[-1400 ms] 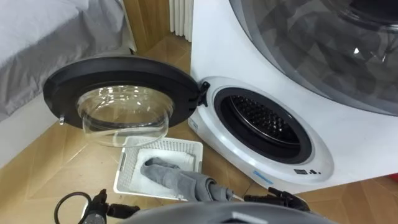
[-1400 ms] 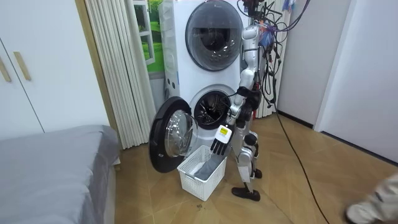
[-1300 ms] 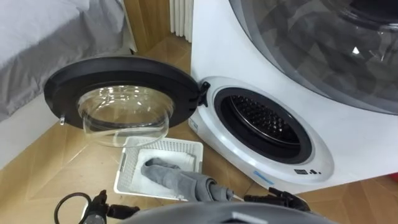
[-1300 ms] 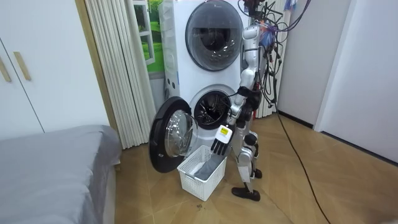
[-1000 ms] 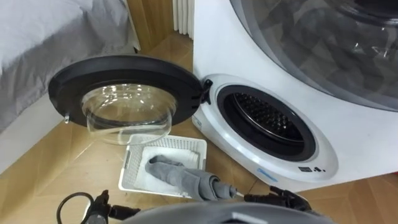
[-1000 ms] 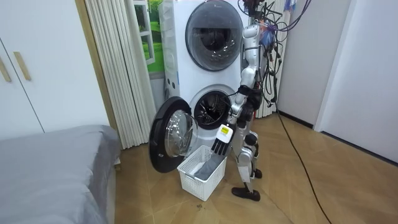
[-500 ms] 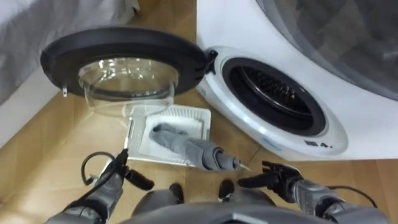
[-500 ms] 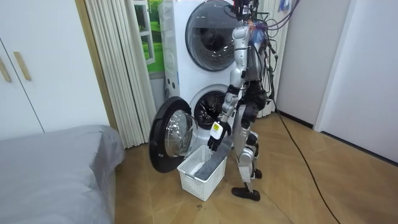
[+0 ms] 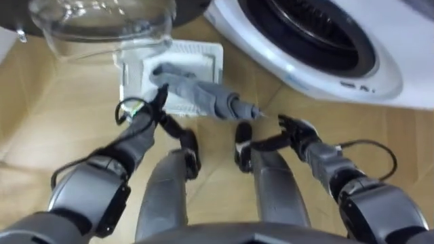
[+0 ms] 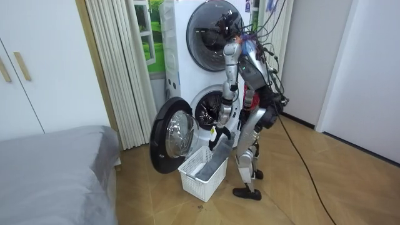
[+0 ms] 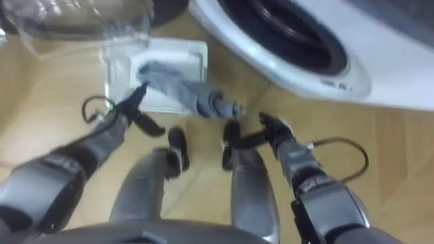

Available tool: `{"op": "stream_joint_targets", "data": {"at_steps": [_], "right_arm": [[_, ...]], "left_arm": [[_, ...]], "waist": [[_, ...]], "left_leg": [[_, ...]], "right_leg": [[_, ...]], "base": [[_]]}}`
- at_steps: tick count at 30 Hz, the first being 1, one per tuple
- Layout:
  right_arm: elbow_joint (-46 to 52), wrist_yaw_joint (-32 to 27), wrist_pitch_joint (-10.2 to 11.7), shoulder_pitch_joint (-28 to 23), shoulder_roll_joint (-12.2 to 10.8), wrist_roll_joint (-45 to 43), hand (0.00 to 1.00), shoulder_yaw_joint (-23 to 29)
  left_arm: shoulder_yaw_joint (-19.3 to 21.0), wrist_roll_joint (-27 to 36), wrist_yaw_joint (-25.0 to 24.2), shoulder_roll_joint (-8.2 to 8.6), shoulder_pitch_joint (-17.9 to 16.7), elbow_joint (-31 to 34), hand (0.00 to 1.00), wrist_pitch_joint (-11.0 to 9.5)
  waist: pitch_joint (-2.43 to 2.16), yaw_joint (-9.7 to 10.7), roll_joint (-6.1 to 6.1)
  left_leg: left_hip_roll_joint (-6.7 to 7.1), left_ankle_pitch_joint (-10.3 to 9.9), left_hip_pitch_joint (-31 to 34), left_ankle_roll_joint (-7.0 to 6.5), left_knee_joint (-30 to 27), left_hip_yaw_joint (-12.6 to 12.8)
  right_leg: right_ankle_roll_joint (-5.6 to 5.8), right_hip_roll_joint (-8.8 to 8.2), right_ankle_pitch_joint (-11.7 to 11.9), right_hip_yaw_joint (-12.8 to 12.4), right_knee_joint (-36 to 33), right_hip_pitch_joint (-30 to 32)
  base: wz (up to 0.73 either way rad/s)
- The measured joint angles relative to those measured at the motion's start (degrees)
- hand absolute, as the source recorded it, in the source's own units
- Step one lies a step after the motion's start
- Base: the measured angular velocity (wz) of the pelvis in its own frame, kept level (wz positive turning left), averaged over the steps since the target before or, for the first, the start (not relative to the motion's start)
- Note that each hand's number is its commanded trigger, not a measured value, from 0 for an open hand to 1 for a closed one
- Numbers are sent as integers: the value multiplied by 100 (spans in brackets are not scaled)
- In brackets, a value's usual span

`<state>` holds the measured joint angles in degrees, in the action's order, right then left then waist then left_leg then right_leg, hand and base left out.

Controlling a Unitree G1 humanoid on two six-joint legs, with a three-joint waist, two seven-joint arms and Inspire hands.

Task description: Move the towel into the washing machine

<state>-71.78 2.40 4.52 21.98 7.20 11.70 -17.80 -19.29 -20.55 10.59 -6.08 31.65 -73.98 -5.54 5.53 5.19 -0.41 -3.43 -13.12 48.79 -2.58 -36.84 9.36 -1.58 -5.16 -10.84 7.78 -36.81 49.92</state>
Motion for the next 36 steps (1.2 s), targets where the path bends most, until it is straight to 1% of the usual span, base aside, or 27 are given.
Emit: {"op": "stream_joint_targets", "data": {"at_steps": [1, 2, 3, 4, 5, 6, 7, 9, 11, 12, 14, 17, 18, 19, 23, 25, 28, 29, 30, 31, 32, 36], "right_arm": [[136, -37, -10, 28, 7, 4, 0, -59], [267, -36, -12, 36, 6, 41, 0, -71], [309, -30, -5, 39, 7, 86, 0, -83], [341, 12, 42, 63, 20, 245, 0, -97], [350, 58, 113, 119, 22, 476, 0, -96], [368, 91, 148, 144, 22, 553, 0, -94], [390, 139, 208, 187, 21, 642, 0, -100], [433, 184, 304, 240, 17, 788, 0, -114], [459, 256, 444, 301, 7, 1053, 0, -209], [489, 275, 478, 301, 8, 1129, 0, -244], [529, 385, 592, 339, 5, 1369, 0, -375], [671, 466, 695, 347, 3, 1441, 0, -455], [702, 474, 709, 347, 0, 1459, 0, -479], [730, 480, 748, 348, -3, 1486, 0, -519], [745, 507, 846, 347, -34, 1502, 0, -585], [749, 532, 873, 380, -58, 1499, 0, -588], [765, 540, 921, 394, -123, 1503, 0, -596], [765, 550, 925, 399, -144, 1512, 0, -596], [761, 563, 921, 399, -151, 1527, 0, -596], [759, 586, 918, 412, -162, 1552, 0, -600], [753, 586, 917, 438, -166, 1550, 0, -611], [738, 551, 912, 454, -212, 1557, 0, -613]], "left_arm": [[-9, -36, 67, -34, 107, 11, 0, -34], [-9, -51, 125, -71, 194, 10, 0, -88], [-11, -52, 139, -87, 226, 12, 0, -108], [-18, -53, 159, -115, 276, 30, 0, -123], [-36, -73, 181, -166, 287, 91, 0, -148], [-43, -129, 191, -185, 307, 99, 0, -170], [-106, -170, 252, -208, 347, 100, 0, -213], [-144, -170, 306, -229, 424, 100, 0, -251], [-232, -168, 464, -278, 524, 100, 0, -301], [-246, -169, 507, -296, 543, 100, 0, -323], [-358, -169, 639, -334, 611, 97, 0, -354], [-366, -260, 826, -352, 664, 98, 0, -449], [-374, -289, 868, -361, 668, 98, 0, -457], [-392, -322, 938, -370, 697, 98, 0, -465], [-439, -389, 1101, -354, 796, 98, 0, -524], [-471, -407, 1141, -348, 881, 110, 0, -572], [-475, -427, 1172, -341, 912, 135, 0, -576], [-502, -448, 1172, -338, 951, 134, 0, -576], [-523, -493, 1172, -332, 965, 134, 28, -576], [-572, -573, 1173, -327, 996, 134, 75, -579], [-584, -658, 1174, -326, 1030, 134, 100, -580], [-717, -657, 1177, -342, 1089, 134, 100, -580]], "waist": [[5, 43, -7], [11, 86, -7], [13, 111, -11], [15, 189, -16], [14, 303, -15], [14, 332, -15], [14, 360, -16], [15, 438, -16], [16, 554, -14], [17, 585, -16], [17, 673, -16], [17, 830, -16], [17, 854, -16], [17, 868, -16], [17, 921, -17], [21, 939, -25], [20, 1033, -30], [30, 1062, -48], [32, 1068, -53], [32, 1066, -55], [37, 1072, -67], [44, 1180, -77]], "left_leg": [[-31, -85, 298, -29, -261, 3], [-89, -152, 586, -44, -532, -5], [-102, -185, 717, -48, -655, -10], [-122, -251, 952, -56, -874, -21], [-131, -308, 1173, -54, -1091, -23], [-147, -324, 1281, -60, -1183, -19], [-194, -347, 1476, -63, -1374, -12], [-223, -372, 1737, -66, -1618, -11], [-295, -403, 2057, -64, -1907, -16], [-307, -411, 2121, -60, -1970, -23], [-392, -462, 2338, -37, -2183, -49], [-422, -500, 2510, -36, -2313, -50], [-433, -506, 2536, -24, -2338, -49], [-483, -528, 2578, 6, -2390, -41], [-532, -641, 2632, 65, -2522, -18], [-603, -726, 2690, 100, -2616, -24], [-695, -831, 2761, 156, -2743, -27], [-717, -848, 2775, 166, -2773, -31], [-738, -860, 2779, 157, -2796, -31], [-807, -908, 2789, 160, -2854, -25], [-825, -941, 2797, 180, -2890, -37], [-829, -952, 2815, 182, -2903, -38]], "right_leg": [[-46, 5, -71, -36, -246, 311], [-95, -28, -113, -33, -490, 581], [-117, -34, -141, -33, -578, 713], [-142, -62, -215, -43, -836, 955], [-125, -79, -284, -71, -1073, 1191], [-123, -74, -291, -90, -1161, 1303], [-126, -56, -296, -108, -1320, 1494], [-147, -52, -315, -142, -1570, 1776], [-194, -45, -352, -131, -1828, 2092], [-210, -43, -362, -127, -1890, 2153], [-268, 20, -391, -120, -2042, 2350], [-316, 24, -420, -123, -2198, 2548], [-316, 31, -420, -122, -2218, 2574], [-326, 58, -413, -110, -2240, 2622], [-436, 117, -472, -115, -2370, 2682], [-479, 177, -517, -107, -2439, 2743], [-524, 231, -611, -88, -2536, 2819], [-537, 237, -643, -73, -2568, 2832], [-542, 244, -664, -63, -2589, 2831], [-546, 283, -693, -50, -2616, 2831], [-556, 300, -724, -45, -2636, 2831], [-564, 276, -795, -12, -2664, 2831]], "base": [[-7], [-7], [-5], [3], [5], [0], [-9], [-7], [-4], [-6], [-11], [-2], [-8], [-13], [-7], [-9], [-10], [-3], [-4], [-9], [-8], [6]]}}
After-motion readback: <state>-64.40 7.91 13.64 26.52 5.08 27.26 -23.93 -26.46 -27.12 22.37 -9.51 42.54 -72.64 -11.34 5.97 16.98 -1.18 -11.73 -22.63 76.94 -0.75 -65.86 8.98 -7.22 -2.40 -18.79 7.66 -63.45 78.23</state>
